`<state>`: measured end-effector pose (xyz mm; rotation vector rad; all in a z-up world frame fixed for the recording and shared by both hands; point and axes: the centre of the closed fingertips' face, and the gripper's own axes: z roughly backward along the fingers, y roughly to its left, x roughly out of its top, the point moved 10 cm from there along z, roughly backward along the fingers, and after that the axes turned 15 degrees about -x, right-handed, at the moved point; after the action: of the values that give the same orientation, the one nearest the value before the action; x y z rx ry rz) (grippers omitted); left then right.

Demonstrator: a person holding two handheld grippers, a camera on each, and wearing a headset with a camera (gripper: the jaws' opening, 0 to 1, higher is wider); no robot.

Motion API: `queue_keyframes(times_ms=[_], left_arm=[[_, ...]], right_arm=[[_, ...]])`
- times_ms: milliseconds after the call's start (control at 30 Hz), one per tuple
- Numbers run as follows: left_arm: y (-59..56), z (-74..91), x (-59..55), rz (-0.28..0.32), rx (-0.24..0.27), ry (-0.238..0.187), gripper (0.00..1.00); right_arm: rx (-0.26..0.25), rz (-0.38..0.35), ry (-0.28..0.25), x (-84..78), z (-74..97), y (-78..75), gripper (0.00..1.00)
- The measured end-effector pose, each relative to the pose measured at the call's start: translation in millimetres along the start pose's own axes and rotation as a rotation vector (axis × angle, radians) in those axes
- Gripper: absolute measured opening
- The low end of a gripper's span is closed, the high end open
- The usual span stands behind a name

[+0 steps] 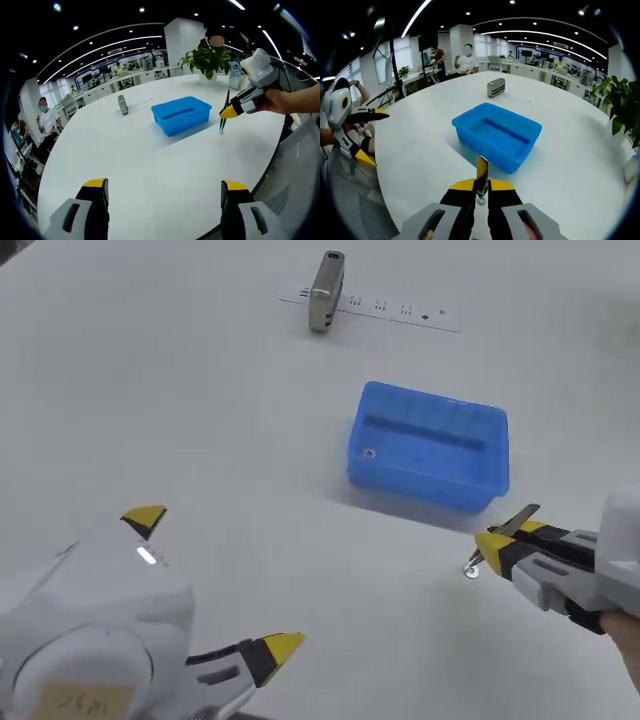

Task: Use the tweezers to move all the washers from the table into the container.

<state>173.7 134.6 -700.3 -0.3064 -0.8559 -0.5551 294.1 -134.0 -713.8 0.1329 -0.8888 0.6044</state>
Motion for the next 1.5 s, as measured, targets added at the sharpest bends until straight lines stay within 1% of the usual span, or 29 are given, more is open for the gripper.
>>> queue_keyframes(times_ms=[133,167,467,567,633,700,800,967,1200,1367,1500], left_arm=[[0.0,-0.2,-0.3,0.000,-0.001,0.003,0.95],[-0.1,-0.4,-0.5,0.001,-0.002,0.005,0.95],[0.5,-0.9,-1.1,-0.001,0.001,0.013,0.94],[0.3,-1.3,-1.1,-0.004,-0.001,0.013,0.94],[0.2,-1.4,-1.2,-0.007,-0.001,0.016,0.94],[0.3,-1.5,-1.2,-0.006,-0.001,0.015,0.94],[0.3,-1.8,-1.2,-0.006,-0.002,0.017,0.94],[0.7,-2.1,-1.6,-0.009,0.000,0.021,0.94],[0.3,-2.2,-1.6,-0.015,-0.001,0.025,0.94],[0.7,-2.5,-1.7,-0.011,-0.001,0.023,0.94],[0.8,-2.9,-2.0,-0.013,-0.001,0.026,0.94]], right_arm=[[0.000,0.011,0.004,-1.0,-0.7,1.3,0.05],[-0.003,0.010,-0.008,-0.4,-1.0,1.0,0.05],[-0.008,0.032,0.001,-0.8,0.9,0.6,0.04],[-0.009,0.012,-0.002,-2.5,0.9,-2.1,0.05],[-0.011,0.003,0.004,-1.1,1.5,-3.5,0.04],[-0.014,0.001,-0.003,-0.4,2.2,-4.1,0.04],[-0.017,0.002,0.016,-3.5,0.1,-4.6,0.04],[-0.019,-0.003,0.002,-4.2,-0.1,-4.2,0.04],[-0.023,0.020,-0.005,-2.8,-1.3,-1.0,0.04],[-0.025,0.028,0.001,-1.7,-0.4,-1.2,0.04],[-0.025,0.030,-0.017,6.5,5.7,-2.2,0.04]])
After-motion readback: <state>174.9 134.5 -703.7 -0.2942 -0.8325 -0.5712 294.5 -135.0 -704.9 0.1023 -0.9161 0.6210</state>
